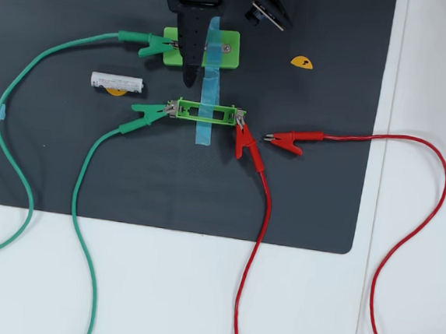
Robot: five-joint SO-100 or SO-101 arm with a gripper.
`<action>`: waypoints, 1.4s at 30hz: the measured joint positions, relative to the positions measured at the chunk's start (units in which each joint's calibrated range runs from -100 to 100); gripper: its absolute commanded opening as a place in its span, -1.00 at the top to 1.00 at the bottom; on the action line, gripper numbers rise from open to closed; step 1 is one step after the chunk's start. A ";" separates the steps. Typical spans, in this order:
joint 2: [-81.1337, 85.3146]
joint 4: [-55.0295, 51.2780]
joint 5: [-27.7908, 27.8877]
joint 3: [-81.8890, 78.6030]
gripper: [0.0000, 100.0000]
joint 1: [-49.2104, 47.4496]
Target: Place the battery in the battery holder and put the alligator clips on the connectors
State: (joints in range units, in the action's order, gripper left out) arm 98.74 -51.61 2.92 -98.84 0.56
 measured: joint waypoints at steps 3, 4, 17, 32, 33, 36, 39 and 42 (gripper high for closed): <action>0.00 0.00 0.00 0.00 0.56 0.00; 0.00 0.00 0.00 0.00 0.56 0.00; -25.03 -3.35 0.05 29.94 0.55 14.67; -88.95 -28.49 9.77 89.65 0.55 16.46; -91.89 -28.83 10.18 90.72 0.55 16.01; -99.45 -29.26 11.22 92.05 0.55 15.45; -104.66 -28.74 11.42 92.67 0.55 15.45; -105.50 -29.52 11.48 92.85 0.55 17.58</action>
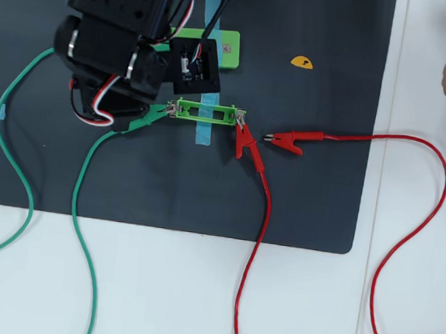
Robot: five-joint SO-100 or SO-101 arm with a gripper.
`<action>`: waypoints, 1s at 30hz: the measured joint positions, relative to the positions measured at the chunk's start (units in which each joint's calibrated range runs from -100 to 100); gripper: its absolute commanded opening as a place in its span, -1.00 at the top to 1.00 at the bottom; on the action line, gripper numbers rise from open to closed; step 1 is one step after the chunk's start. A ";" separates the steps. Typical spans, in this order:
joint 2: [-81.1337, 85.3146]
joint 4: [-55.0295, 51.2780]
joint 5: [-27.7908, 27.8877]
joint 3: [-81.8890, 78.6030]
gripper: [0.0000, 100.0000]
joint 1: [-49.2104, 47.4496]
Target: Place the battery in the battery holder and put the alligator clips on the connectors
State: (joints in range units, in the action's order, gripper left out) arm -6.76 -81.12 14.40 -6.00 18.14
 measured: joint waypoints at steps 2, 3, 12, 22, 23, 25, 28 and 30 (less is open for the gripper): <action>-0.59 0.00 -0.16 0.00 0.55 2.13; -0.59 0.17 -0.67 0.00 0.55 3.47; -1.09 0.17 -2.84 0.00 0.56 8.06; -5.54 4.98 -6.72 -0.89 0.56 5.94; -5.38 5.92 -6.72 -1.16 0.56 5.94; -5.54 7.04 -6.82 -1.16 0.56 6.27; -6.22 7.38 -6.82 -1.33 0.56 6.49; -6.22 7.38 -7.29 -1.95 0.56 6.61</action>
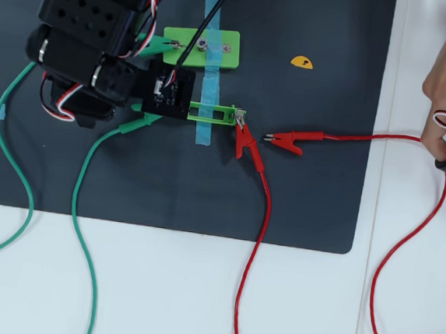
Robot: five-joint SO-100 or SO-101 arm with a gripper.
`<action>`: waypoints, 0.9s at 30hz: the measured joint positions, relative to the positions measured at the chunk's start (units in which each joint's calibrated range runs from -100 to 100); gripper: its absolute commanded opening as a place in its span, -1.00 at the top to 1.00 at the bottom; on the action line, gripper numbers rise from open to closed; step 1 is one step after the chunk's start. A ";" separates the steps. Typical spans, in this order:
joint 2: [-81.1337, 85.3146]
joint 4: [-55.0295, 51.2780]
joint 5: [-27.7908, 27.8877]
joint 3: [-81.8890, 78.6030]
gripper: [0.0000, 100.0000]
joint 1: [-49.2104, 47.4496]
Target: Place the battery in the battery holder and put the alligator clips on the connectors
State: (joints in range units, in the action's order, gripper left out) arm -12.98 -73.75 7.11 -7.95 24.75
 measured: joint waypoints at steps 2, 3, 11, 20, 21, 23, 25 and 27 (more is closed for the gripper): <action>0.00 0.09 -0.47 -1.33 0.56 0.00; 0.00 0.26 -0.52 -2.13 0.56 0.00; 0.00 0.60 -0.52 -6.93 0.56 0.22; 0.00 3.52 -0.52 -8.09 0.56 0.34; 0.00 3.60 -0.52 -8.09 0.56 0.34; 0.00 3.60 -0.52 -8.17 0.56 0.34; 0.00 3.60 -0.52 -8.17 0.56 0.34; 0.00 3.60 -0.52 -8.17 0.56 0.34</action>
State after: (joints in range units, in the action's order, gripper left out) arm -12.98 -70.14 6.59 -16.13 25.08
